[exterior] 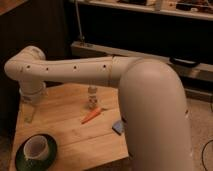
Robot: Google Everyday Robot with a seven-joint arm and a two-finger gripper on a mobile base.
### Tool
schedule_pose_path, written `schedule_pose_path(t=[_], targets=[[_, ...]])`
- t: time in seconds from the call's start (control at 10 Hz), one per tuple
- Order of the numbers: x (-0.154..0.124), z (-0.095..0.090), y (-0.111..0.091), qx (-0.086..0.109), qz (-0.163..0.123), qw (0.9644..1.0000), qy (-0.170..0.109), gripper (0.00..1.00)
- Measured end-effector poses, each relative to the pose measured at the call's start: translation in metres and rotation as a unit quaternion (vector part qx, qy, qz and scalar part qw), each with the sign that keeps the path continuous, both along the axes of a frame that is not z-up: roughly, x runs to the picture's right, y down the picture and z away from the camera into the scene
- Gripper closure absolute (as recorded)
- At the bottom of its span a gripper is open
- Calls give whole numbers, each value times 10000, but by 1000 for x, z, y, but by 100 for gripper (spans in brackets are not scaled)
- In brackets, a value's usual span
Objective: Move the arm in a circular motion
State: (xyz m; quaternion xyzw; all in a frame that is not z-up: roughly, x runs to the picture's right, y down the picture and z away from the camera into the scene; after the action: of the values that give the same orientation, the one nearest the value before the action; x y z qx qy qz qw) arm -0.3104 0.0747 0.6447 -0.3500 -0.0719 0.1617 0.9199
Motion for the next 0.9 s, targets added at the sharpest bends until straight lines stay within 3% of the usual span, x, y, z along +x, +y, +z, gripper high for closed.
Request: schedule_pose_path(t=[0.2, 0.4, 0.9], targets=[[-1, 2, -6, 8, 39, 10000, -20, 20], [6, 14, -31, 21, 201, 9998, -4, 20], [79, 74, -109, -4, 769, 9969, 176, 20]])
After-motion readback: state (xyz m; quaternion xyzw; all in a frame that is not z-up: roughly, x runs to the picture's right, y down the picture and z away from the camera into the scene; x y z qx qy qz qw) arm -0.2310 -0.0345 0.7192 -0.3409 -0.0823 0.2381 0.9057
